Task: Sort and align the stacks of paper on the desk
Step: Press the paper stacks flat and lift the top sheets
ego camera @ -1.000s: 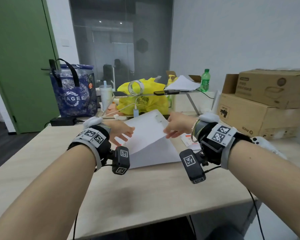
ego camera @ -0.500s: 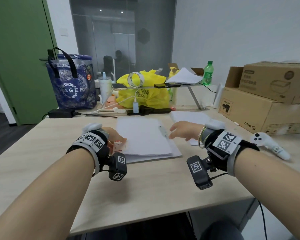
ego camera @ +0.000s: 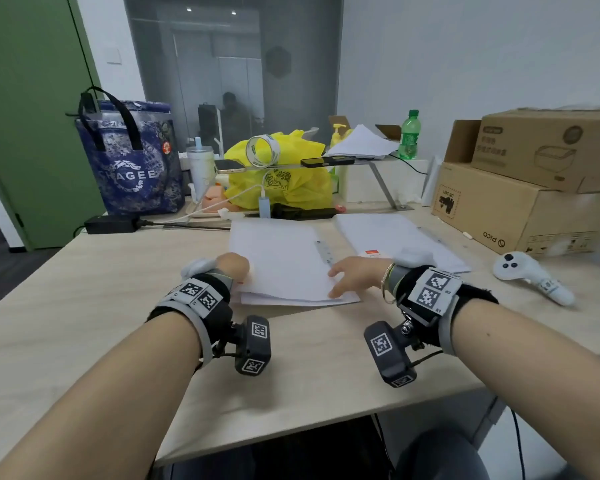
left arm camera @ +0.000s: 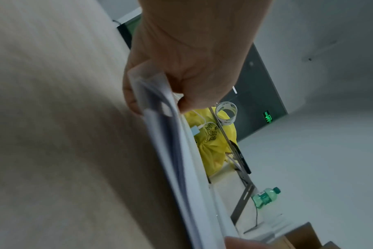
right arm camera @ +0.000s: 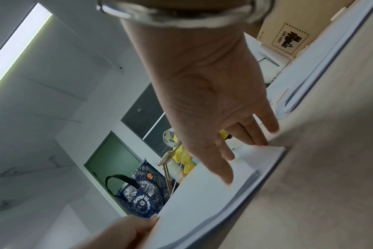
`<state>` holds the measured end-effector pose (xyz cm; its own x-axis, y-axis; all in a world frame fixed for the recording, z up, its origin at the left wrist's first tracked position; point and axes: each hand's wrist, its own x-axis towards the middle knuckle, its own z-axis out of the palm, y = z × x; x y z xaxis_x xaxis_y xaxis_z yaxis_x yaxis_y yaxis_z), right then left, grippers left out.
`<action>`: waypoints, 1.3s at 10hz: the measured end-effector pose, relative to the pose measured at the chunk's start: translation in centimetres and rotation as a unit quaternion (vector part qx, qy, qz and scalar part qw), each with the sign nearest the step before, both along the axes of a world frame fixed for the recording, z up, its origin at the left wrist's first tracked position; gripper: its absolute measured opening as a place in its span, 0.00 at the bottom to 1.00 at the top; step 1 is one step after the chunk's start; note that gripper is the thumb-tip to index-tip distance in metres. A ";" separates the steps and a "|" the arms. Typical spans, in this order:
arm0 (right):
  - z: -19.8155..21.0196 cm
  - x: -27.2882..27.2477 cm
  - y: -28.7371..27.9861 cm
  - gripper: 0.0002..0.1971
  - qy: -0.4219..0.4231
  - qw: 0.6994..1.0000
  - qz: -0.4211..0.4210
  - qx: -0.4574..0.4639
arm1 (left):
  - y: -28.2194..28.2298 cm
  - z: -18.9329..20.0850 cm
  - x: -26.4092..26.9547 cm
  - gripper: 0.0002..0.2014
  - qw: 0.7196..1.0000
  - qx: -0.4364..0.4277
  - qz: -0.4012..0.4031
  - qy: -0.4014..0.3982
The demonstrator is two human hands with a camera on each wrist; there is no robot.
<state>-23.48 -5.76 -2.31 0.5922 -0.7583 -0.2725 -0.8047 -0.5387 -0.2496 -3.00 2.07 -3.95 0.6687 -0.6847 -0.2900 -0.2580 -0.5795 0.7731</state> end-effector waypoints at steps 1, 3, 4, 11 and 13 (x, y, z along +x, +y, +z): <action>0.3 -0.5 -0.8 0.20 -0.109 0.992 -0.031 -0.048 | 0.1 1.4 -0.1 0.20 0.999 -0.047 0.027 -0.009; 1.5 -2.4 -1.2 0.18 -0.284 0.954 -0.087 -0.045 | -3.4 2.6 0.9 0.16 0.985 -0.158 0.041 0.061; 2.1 -3.7 -1.4 0.21 -0.315 0.943 -0.097 -0.049 | -5.4 2.9 -1.0 0.23 0.981 -0.185 0.014 0.065; 1.1 -15.3 -9.3 0.05 -0.286 0.900 -0.319 -0.073 | -16.3 1.5 -17.5 0.32 0.980 -0.159 -0.104 0.065; -0.9 -15.1 -10.3 0.18 -0.261 0.912 -0.317 -0.015 | -16.1 -0.6 -17.3 0.22 0.984 -0.101 -0.143 -0.013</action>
